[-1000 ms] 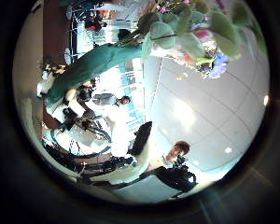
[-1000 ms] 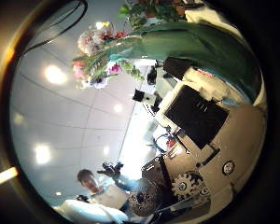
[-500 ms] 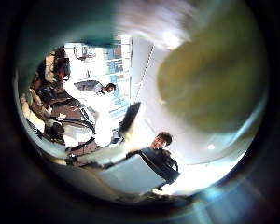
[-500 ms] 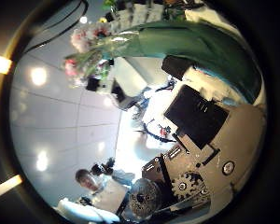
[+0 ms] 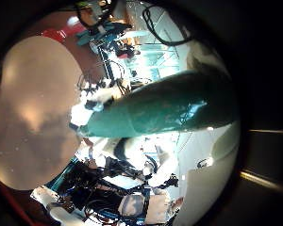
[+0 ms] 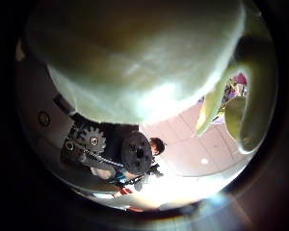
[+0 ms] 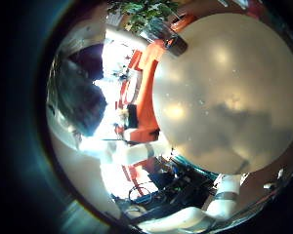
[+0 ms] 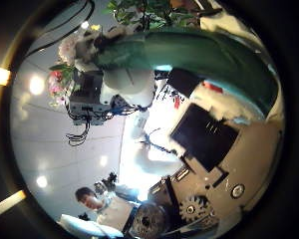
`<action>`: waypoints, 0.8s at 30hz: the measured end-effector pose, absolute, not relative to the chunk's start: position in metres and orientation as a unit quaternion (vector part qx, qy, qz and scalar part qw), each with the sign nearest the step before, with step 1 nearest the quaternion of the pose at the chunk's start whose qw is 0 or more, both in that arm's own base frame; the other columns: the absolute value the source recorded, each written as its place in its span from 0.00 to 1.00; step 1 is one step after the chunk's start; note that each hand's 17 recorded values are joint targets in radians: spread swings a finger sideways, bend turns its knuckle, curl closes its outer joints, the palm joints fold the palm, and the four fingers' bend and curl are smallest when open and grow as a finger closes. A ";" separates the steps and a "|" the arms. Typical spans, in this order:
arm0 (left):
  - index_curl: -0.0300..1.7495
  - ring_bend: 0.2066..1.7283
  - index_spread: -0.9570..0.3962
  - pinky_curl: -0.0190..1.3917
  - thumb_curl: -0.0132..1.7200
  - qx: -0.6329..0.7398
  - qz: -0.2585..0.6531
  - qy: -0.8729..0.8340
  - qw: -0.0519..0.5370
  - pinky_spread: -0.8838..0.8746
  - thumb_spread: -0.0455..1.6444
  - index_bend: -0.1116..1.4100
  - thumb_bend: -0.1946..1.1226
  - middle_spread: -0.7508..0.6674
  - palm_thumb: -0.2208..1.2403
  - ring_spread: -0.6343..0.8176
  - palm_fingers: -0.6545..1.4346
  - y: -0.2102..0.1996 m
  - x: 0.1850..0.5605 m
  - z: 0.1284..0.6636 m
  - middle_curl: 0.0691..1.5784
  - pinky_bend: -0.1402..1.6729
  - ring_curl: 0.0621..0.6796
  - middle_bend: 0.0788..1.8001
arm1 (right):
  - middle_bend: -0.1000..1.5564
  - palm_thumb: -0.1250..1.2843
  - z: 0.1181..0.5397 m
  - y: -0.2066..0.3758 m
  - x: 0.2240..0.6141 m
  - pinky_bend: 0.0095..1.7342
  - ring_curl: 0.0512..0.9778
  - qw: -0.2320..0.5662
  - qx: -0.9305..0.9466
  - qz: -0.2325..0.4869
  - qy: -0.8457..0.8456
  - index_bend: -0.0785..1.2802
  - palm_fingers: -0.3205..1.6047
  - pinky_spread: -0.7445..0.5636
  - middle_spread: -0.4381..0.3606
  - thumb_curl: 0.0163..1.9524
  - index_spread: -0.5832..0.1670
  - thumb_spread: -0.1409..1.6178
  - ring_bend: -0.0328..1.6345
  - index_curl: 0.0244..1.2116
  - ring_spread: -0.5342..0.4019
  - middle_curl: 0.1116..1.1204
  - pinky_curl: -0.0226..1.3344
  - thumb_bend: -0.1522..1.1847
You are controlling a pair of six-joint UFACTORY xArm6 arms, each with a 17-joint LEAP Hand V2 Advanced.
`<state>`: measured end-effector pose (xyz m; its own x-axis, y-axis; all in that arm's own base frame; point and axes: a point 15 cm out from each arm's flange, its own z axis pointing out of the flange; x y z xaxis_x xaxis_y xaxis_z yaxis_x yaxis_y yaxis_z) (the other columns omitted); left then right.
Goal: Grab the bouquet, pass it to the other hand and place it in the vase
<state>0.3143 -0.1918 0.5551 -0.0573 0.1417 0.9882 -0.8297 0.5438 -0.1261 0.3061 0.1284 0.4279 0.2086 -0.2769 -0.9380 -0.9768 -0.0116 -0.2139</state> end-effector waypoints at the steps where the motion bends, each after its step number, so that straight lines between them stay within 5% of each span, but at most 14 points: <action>1: 0.36 0.77 0.38 0.50 0.34 0.278 0.396 -0.616 0.622 0.23 0.58 0.41 0.28 0.23 0.86 0.14 0.84 -0.189 0.315 0.558 0.55 0.77 0.78 0.48 | 0.84 0.70 0.425 0.124 0.308 0.67 0.67 0.487 -0.600 0.366 0.519 0.84 0.70 0.36 0.36 0.55 0.44 0.61 0.86 0.73 0.36 0.66 0.68 0.08; 9: 0.48 0.84 0.27 0.56 0.40 0.279 0.439 -0.637 0.569 0.21 0.61 0.52 0.29 0.17 0.89 0.14 0.79 -0.179 0.328 0.584 0.64 0.82 0.85 0.53 | 0.65 0.64 0.420 0.109 0.314 0.68 0.58 0.501 -0.576 0.363 0.535 0.44 0.44 0.21 0.31 0.44 0.30 0.64 0.78 0.61 0.30 0.55 0.58 0.09; 14: 0.56 0.87 0.22 0.60 0.43 0.288 0.471 -0.647 0.526 0.20 0.63 0.55 0.29 0.15 0.89 0.15 0.77 -0.171 0.342 0.605 0.67 0.83 0.87 0.56 | 0.53 0.63 0.419 0.104 0.315 0.62 0.51 0.504 -0.570 0.361 0.539 0.33 0.25 0.34 0.35 0.40 0.24 0.65 0.71 0.51 0.32 0.48 0.56 0.09; 24: 0.66 0.91 0.18 0.64 0.47 0.321 0.530 -0.647 0.444 0.19 0.65 0.54 0.27 0.13 0.89 0.16 0.74 -0.151 0.364 0.626 0.71 0.84 0.88 0.58 | 0.40 0.61 0.418 0.103 0.317 0.53 0.37 0.504 -0.567 0.362 0.541 0.24 0.20 0.67 0.45 0.33 0.24 0.65 0.58 0.39 0.49 0.34 0.49 0.09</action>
<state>0.3641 -0.1509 0.6263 -0.3993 0.0540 0.9152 -0.8864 0.2323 -0.4004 0.3174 0.1027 0.4178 0.1518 -0.2487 -0.9566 -0.9793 0.0935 -0.1797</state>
